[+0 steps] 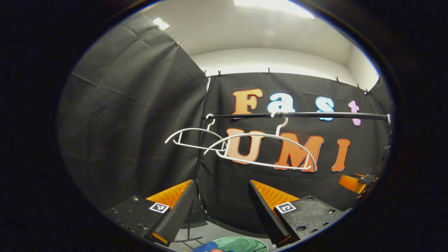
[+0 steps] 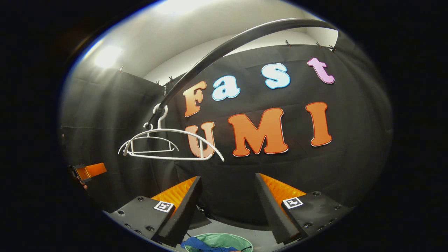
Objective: Grasp the clothes on the hanger with both hands and then place them into the laundry hamper below.
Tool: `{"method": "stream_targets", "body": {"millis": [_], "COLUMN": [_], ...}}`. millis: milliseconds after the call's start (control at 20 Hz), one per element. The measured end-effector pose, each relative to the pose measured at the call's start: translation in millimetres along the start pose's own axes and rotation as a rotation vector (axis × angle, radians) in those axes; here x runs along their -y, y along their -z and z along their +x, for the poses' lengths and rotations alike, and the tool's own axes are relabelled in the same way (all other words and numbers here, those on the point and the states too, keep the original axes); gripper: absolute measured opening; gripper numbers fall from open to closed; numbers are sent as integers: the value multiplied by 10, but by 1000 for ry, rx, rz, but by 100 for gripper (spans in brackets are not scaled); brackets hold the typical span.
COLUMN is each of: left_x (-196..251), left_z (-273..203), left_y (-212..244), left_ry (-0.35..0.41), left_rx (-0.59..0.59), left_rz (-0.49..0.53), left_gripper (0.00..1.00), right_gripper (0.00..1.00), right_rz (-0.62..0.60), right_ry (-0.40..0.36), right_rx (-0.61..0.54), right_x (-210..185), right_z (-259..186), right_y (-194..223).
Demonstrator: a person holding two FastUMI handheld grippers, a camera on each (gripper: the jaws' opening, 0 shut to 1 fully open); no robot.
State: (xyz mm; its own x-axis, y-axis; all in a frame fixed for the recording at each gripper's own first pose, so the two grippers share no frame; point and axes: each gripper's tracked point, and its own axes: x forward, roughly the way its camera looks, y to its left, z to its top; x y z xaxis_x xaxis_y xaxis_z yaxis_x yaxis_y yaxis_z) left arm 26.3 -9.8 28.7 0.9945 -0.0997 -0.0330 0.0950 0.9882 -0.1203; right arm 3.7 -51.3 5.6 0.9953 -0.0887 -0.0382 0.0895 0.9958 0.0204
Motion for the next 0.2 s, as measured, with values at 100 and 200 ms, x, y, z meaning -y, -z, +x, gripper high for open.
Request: {"method": "stream_targets", "body": {"millis": [100,200], "left_x": [-4,34], "left_z": [1,-16], "left_y": [3,-22], "left_ry": [1,2], "left_rx": [1,-3], "left_rz": [3,6], "left_gripper": [95,95], "right_gripper": [98,98], "right_rz": [-2,-1], "right_ry": [0,0], "right_rx": [2,1], "right_x": [-20,-32], "right_z": [23,41], "right_y": [-12,4]}}
